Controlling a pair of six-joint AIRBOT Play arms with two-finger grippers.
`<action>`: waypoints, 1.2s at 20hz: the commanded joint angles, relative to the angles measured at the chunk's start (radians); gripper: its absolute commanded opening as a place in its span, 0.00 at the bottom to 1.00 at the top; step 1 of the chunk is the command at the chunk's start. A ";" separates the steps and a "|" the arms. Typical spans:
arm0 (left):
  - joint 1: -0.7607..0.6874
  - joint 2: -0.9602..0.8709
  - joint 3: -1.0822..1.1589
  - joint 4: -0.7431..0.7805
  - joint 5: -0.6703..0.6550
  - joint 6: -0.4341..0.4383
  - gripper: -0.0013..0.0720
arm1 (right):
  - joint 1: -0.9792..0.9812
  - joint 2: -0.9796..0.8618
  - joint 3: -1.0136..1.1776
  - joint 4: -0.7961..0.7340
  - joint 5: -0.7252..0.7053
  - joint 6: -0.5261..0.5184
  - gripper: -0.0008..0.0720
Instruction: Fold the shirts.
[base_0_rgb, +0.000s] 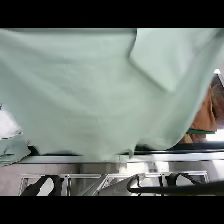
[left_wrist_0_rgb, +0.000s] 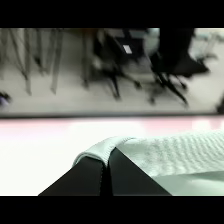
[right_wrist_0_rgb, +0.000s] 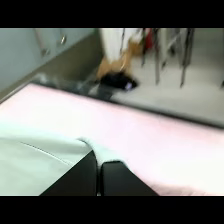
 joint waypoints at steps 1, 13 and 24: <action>-0.180 -0.227 -0.124 0.135 0.026 0.030 0.03 | 0.049 -0.171 -0.209 0.031 0.034 -0.077 0.03; -0.221 -0.929 0.207 0.361 -0.005 -0.096 0.03 | 0.129 -0.823 -0.018 -0.074 -0.175 0.002 0.03; -0.276 -0.951 0.257 0.632 -0.264 -0.236 0.03 | 0.206 -0.743 0.031 -0.641 0.087 0.249 0.03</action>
